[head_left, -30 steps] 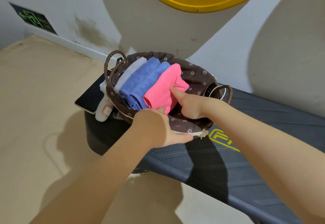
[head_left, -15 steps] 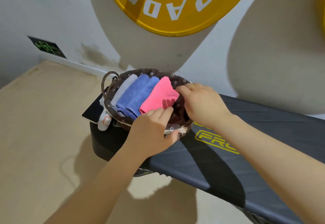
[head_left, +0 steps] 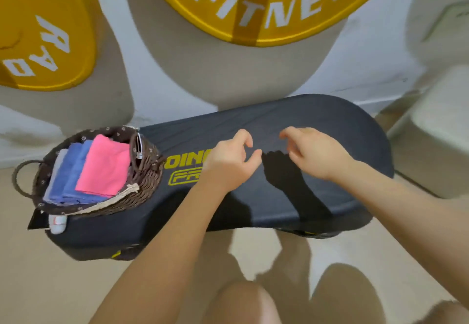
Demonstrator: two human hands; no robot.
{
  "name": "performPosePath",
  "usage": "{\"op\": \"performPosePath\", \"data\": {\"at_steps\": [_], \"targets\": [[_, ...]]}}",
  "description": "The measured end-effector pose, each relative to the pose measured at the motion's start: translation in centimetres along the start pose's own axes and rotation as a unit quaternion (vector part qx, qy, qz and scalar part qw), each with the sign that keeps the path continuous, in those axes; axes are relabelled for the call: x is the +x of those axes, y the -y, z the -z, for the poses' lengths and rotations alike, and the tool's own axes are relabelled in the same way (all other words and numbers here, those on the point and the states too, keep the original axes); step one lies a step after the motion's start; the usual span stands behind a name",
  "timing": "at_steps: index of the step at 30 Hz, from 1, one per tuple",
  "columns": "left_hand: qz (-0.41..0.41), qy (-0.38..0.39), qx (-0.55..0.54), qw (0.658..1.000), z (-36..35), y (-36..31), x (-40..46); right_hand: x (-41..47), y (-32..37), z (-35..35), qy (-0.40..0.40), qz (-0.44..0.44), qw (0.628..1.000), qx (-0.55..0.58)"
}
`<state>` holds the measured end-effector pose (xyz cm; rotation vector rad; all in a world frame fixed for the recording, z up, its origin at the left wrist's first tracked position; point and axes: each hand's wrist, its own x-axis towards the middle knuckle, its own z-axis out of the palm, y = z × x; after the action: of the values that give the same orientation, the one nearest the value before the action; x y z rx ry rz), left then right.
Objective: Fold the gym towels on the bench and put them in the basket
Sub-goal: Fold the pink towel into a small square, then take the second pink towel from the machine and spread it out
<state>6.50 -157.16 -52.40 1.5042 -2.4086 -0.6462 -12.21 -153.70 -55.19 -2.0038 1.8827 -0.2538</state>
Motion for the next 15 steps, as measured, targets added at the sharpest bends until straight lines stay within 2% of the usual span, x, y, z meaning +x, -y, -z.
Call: {"op": "performPosePath", "data": {"at_steps": [2,5,9,11,13,15], "targets": [[-0.025,0.01,-0.017,0.999,0.9,-4.2,0.2,-2.7,-1.1,4.0,0.06,-0.016,0.998,-0.014],[-0.061,0.08,-0.008,0.995,4.5,-11.2,0.1,-6.9,-1.5,10.7,0.139,-0.05,0.988,-0.046],[-0.05,0.15,-0.028,0.987,9.2,-18.9,-0.3,-12.6,-0.6,18.8,0.204,-0.098,0.974,-0.016],[-0.036,0.214,-0.011,0.976,11.3,-22.4,-1.6,-15.9,-0.3,22.5,0.237,-0.132,0.962,0.008],[-0.038,0.283,0.037,0.958,13.0,-25.6,-2.9,-19.1,0.1,26.5,0.245,-0.185,0.95,0.057],[-0.049,0.328,0.077,0.94,14.8,-28.2,-4.0,-21.7,0.8,30.6,0.204,-0.253,0.939,0.11]]}}
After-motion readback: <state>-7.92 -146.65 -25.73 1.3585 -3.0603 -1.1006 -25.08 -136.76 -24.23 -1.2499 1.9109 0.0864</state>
